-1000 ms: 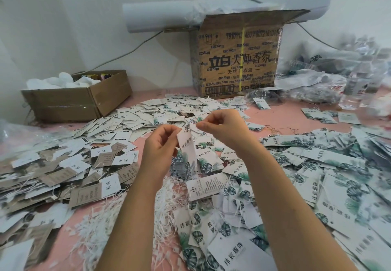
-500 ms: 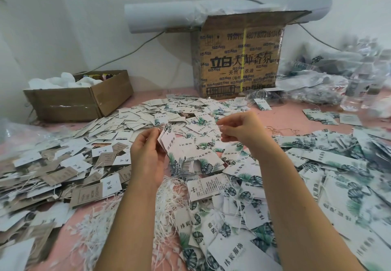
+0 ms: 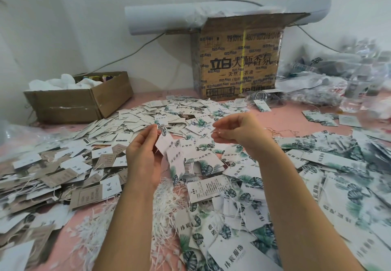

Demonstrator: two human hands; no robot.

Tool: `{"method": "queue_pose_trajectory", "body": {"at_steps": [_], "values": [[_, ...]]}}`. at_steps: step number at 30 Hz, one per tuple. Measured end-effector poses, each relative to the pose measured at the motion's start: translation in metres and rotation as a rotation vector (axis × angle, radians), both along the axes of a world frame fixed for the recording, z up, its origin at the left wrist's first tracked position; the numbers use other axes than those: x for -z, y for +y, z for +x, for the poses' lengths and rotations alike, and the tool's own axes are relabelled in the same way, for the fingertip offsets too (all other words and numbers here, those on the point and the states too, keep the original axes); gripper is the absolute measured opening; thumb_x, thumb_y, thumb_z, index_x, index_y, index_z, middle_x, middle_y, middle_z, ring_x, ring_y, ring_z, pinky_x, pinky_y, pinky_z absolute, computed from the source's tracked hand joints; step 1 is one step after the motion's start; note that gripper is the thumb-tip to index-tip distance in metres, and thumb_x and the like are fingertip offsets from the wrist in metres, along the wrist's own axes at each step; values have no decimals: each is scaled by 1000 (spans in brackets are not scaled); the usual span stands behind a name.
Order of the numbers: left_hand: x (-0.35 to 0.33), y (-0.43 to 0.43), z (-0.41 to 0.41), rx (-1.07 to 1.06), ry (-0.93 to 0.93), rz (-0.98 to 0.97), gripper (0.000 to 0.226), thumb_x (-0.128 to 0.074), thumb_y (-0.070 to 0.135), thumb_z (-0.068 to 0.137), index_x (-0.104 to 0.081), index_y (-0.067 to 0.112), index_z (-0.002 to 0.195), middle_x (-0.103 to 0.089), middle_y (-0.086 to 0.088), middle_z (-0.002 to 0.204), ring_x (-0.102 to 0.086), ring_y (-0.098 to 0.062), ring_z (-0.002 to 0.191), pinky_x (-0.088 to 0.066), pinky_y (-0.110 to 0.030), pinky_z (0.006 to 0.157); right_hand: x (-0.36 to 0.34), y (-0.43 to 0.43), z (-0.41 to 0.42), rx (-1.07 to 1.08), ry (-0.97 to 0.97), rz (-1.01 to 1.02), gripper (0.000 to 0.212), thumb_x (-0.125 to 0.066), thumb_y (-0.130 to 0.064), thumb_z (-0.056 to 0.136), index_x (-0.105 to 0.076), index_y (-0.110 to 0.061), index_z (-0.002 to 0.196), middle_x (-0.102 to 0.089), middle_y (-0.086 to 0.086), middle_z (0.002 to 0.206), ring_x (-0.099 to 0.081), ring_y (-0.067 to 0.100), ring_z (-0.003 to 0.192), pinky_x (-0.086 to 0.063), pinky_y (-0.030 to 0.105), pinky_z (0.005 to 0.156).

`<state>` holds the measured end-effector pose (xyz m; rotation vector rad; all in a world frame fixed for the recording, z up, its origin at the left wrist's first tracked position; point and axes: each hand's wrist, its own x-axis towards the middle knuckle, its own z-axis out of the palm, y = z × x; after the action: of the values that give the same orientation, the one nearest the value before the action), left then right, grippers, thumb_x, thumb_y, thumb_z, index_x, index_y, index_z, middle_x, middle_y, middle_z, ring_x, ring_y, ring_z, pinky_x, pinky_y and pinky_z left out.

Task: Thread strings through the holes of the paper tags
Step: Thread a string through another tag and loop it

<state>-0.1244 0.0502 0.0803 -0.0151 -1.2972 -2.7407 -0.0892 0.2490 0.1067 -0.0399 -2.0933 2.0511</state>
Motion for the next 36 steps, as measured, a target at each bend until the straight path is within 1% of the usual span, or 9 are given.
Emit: {"method": "queue_pose_trajectory", "body": {"at_steps": [6, 9, 11, 13, 15, 20, 24, 31, 36], "values": [[-2, 1, 3, 113, 113, -105, 24, -59, 5, 85, -77, 17, 74, -71, 2, 71, -65, -5, 64, -55, -20, 58, -6, -15, 2, -16, 50, 45, 13, -67, 9, 76, -67, -3, 77, -69, 9, 63, -68, 17, 58, -55, 23, 55], [-7, 3, 7, 179, 221, -173, 18, -62, 9, 75, -78, 19, 75, -69, 2, 69, -64, -4, 64, -54, -17, 63, -10, -25, 3, -23, 128, 138, 13, -69, 4, 76, -69, -9, 76, -68, 2, 60, -65, 12, 56, -55, 21, 57], [-9, 4, 11, 201, 273, -276, 16, -64, 12, 73, -77, 20, 78, -69, 1, 71, -63, -8, 68, -54, -21, 66, -13, -33, 4, -36, 192, 209, 15, -68, 2, 77, -70, -13, 75, -68, -3, 60, -64, 9, 56, -54, 18, 58], [-9, 6, 14, 192, 325, -436, 18, -63, 10, 81, -75, 24, 81, -69, 3, 75, -62, -13, 76, -51, -29, 72, -14, -41, 5, -70, 249, 259, 15, -68, 1, 79, -70, -14, 75, -67, -5, 59, -62, 8, 56, -54, 18, 60], [-8, 10, 17, 195, 377, -526, 19, -59, 7, 87, -68, 25, 86, -69, 4, 77, -61, -14, 79, -48, -30, 71, -15, -46, 4, -101, 276, 299, 16, -67, 1, 80, -68, -14, 74, -65, -7, 57, -60, 6, 55, -55, 20, 60], [-9, 13, 18, 195, 403, -531, 17, -55, 6, 92, -50, 23, 89, -65, 7, 73, -61, -6, 73, -48, -20, 65, -15, -47, 3, -108, 277, 350, 17, -64, 3, 83, -65, -11, 73, -63, -8, 57, -57, 7, 54, -53, 25, 59], [-8, 14, 17, 178, 413, -535, 17, -56, 7, 91, -50, 23, 90, -65, 8, 72, -59, -9, 75, -48, -22, 65, -15, -46, 4, -117, 241, 404, 19, -62, 1, 85, -61, -14, 73, -60, -12, 53, -56, 5, 56, -53, 25, 61], [-6, 13, 15, 170, 425, -556, 16, -60, 8, 88, -54, 22, 94, -67, 12, 70, -61, -1, 68, -49, -14, 61, -15, -46, 4, -90, 222, 438, 19, -60, 0, 86, -59, -14, 73, -60, -7, 62, -58, 14, 63, -54, 44, 71], [-5, 14, 14, 123, 394, -553, 19, -63, 4, 85, -56, 21, 92, -68, 12, 73, -62, 0, 68, -48, -13, 59, -14, -46, 3, -87, 206, 459, 14, -61, -1, 86, -60, -12, 77, -60, 1, 65, -58, 16, 64, -54, 44, 72]]}}
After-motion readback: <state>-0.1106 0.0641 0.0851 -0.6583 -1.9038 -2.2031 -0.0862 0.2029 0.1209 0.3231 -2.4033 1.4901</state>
